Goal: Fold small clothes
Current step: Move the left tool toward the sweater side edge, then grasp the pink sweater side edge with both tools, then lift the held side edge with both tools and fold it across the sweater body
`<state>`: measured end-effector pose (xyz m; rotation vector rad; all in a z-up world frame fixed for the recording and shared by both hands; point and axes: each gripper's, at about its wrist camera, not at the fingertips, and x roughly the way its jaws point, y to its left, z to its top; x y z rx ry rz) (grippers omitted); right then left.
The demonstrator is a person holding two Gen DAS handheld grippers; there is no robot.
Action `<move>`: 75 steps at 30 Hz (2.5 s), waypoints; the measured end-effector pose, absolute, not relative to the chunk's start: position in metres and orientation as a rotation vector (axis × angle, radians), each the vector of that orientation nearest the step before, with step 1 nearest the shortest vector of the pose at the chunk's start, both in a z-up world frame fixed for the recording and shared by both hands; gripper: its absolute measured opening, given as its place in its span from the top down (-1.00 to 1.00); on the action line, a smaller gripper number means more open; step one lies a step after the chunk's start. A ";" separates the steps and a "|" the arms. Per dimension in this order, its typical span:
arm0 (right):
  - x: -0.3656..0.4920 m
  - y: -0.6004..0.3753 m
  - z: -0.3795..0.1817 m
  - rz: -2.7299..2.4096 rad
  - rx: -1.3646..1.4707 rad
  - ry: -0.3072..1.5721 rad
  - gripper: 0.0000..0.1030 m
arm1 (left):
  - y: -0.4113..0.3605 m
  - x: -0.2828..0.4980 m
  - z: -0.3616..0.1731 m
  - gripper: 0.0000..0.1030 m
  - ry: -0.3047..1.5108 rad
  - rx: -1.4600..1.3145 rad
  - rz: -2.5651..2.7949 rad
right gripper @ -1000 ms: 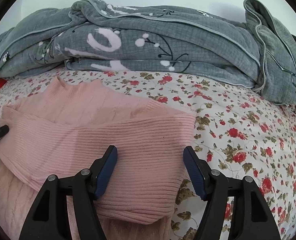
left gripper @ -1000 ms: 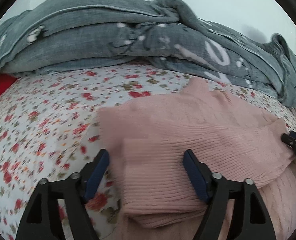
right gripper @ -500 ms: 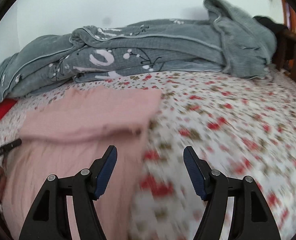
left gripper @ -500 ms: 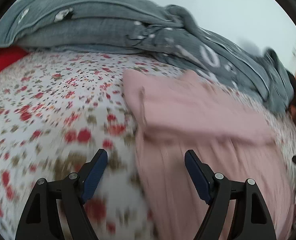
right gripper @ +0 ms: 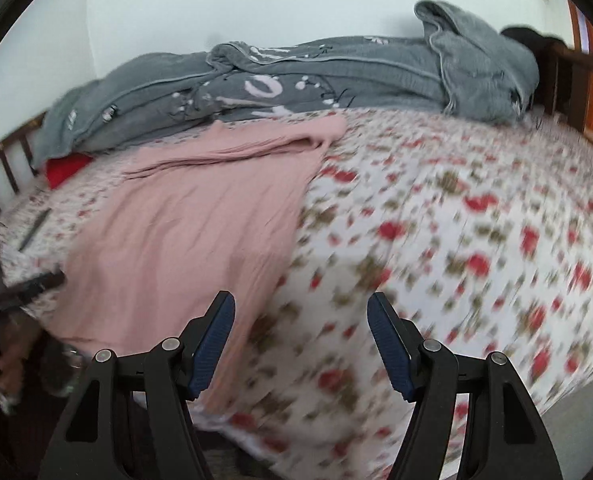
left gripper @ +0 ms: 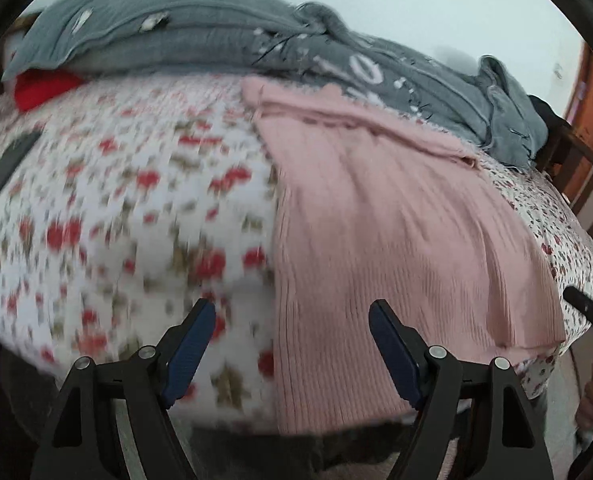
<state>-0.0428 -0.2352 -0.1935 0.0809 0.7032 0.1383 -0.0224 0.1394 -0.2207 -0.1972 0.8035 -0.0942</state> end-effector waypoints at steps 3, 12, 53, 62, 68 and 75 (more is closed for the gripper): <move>-0.049 -0.227 -0.200 0.176 0.103 0.721 -0.31 | 0.141 -0.025 -0.225 -0.35 0.798 -0.240 -0.090; -0.049 -0.195 -0.222 0.201 0.088 0.759 0.06 | 0.128 -0.015 -0.234 0.11 0.820 -0.212 -0.086; -0.052 -0.218 -0.235 0.134 0.103 0.762 0.12 | 0.135 -0.034 -0.237 0.39 0.843 -0.169 -0.179; -0.050 -0.215 -0.237 0.137 0.079 0.779 0.12 | 0.128 -0.033 -0.238 0.39 0.826 -0.136 -0.142; -0.048 -0.207 -0.238 0.119 0.026 0.782 0.16 | 0.125 -0.034 -0.239 0.39 0.803 -0.123 -0.120; -0.051 -0.204 -0.239 0.088 0.040 0.765 0.16 | 0.129 -0.036 -0.238 0.39 0.814 -0.165 -0.137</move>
